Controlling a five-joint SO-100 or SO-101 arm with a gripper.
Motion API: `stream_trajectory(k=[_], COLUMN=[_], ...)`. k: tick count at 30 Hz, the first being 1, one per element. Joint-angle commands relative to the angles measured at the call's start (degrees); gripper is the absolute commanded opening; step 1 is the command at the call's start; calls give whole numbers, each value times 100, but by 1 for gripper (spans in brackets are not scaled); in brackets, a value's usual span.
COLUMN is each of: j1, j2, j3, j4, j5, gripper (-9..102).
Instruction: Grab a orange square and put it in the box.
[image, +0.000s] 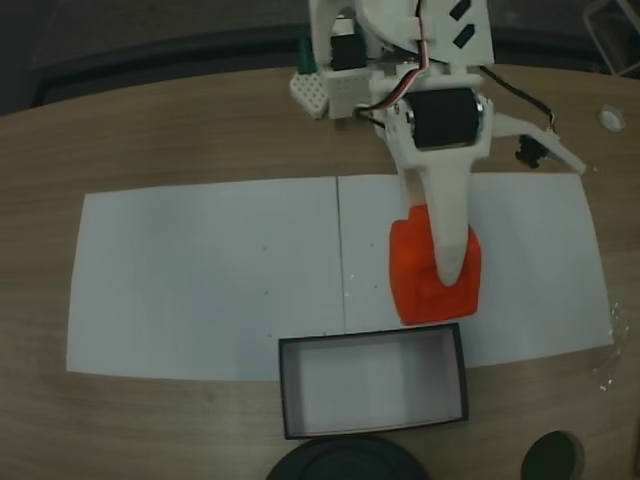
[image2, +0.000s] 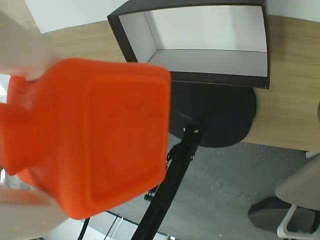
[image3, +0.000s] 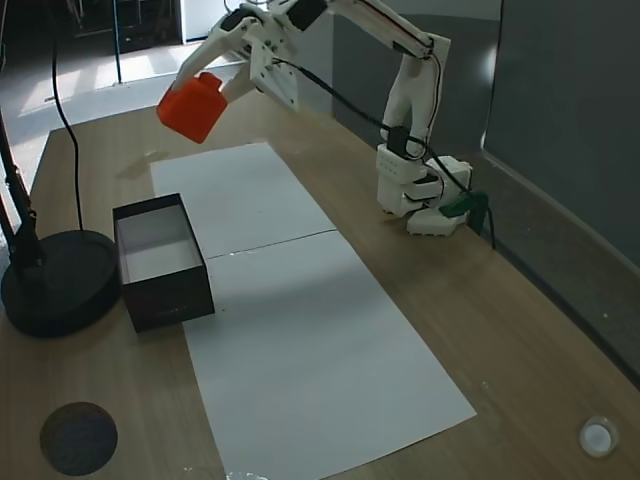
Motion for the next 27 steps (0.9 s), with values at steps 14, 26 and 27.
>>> stream_trajectory(k=[14, 26, 27], j1=[536, 360, 290], j2=[-3155, -2268, -2013], j3=[-2013, -2057, -2057], j4=[0, 809, 958], j5=[62, 62, 62], gripper=[16, 29, 26])
